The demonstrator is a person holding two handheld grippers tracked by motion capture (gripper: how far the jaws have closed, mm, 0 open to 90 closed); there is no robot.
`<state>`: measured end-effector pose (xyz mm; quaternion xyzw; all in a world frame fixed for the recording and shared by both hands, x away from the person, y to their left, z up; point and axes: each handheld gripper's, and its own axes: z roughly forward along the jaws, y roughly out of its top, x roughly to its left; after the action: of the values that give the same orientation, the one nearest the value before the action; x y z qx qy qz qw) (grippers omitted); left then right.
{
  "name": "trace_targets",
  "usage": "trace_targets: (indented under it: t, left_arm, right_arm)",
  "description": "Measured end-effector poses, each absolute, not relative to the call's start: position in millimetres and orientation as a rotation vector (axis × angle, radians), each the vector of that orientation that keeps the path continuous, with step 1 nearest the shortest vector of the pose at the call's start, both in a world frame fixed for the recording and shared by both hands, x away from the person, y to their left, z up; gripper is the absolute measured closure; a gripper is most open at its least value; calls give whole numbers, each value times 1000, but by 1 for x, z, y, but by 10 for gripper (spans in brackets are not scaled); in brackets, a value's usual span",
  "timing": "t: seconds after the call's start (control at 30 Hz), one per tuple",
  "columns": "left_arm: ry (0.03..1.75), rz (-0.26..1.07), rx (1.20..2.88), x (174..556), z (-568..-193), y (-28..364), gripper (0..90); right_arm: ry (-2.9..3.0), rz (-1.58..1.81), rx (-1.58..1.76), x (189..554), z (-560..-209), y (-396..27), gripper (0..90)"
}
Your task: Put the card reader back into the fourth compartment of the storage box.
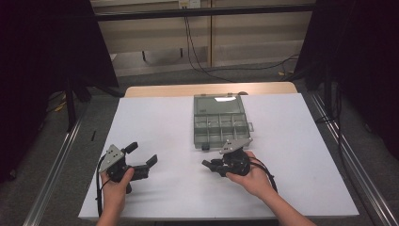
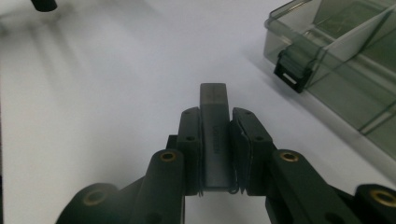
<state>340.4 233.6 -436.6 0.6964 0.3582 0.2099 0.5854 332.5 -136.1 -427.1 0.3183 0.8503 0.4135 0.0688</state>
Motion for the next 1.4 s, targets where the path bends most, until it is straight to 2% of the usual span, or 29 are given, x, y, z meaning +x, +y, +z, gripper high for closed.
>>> trace_targets:
  t: [0.23, 1.4]
  left_arm:
    - [836, 491, 1628, 340, -436, 234, 32]
    - [823, 483, 1642, 337, -437, 234, 32]
  right_arm:
    - [2529, 1284, 1026, 348, -418, -146, 743]
    - [2457, 1230, 1087, 377, -389, -167, 742]
